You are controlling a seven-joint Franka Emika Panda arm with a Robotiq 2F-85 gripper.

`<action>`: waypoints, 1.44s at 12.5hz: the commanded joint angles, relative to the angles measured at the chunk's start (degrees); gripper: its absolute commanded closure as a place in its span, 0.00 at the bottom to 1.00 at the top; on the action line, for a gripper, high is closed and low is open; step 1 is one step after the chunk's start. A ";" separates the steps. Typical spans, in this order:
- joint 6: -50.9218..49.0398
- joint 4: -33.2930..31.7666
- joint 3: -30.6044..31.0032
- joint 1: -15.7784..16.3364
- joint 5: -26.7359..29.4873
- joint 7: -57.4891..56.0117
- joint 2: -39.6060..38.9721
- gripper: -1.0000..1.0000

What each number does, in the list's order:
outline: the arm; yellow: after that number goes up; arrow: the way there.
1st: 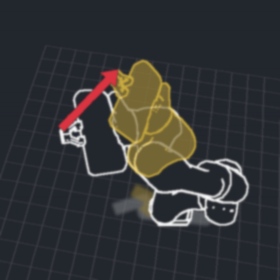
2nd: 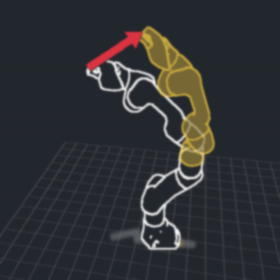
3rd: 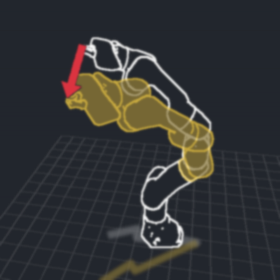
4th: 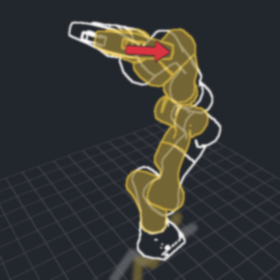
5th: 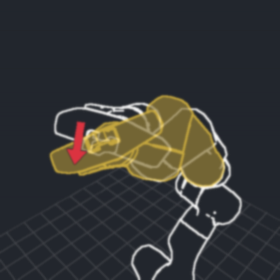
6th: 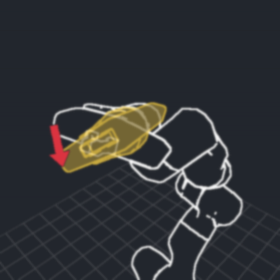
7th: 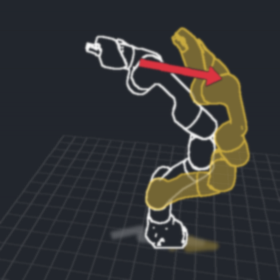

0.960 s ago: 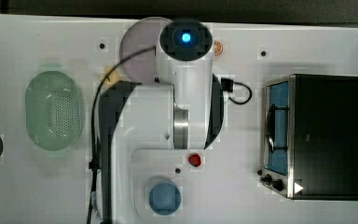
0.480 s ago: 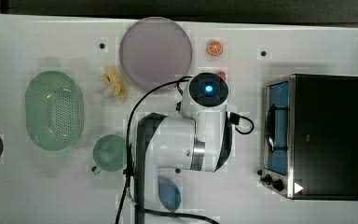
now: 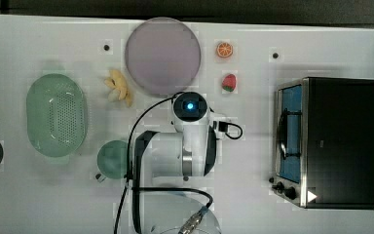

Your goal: Pick Ketchup from oven and place it on table.

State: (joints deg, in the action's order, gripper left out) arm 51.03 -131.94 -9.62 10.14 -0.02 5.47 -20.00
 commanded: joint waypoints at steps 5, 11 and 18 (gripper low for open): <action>-17.75 10.63 -0.79 -0.81 0.90 1.53 15.32 0.00; -40.45 31.58 -0.79 -0.82 0.72 1.53 18.87 0.00; -49.77 39.02 -1.35 -0.91 0.57 1.53 18.81 0.00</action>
State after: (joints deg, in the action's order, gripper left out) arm 1.09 -94.73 -10.18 9.39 -0.20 6.00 -3.02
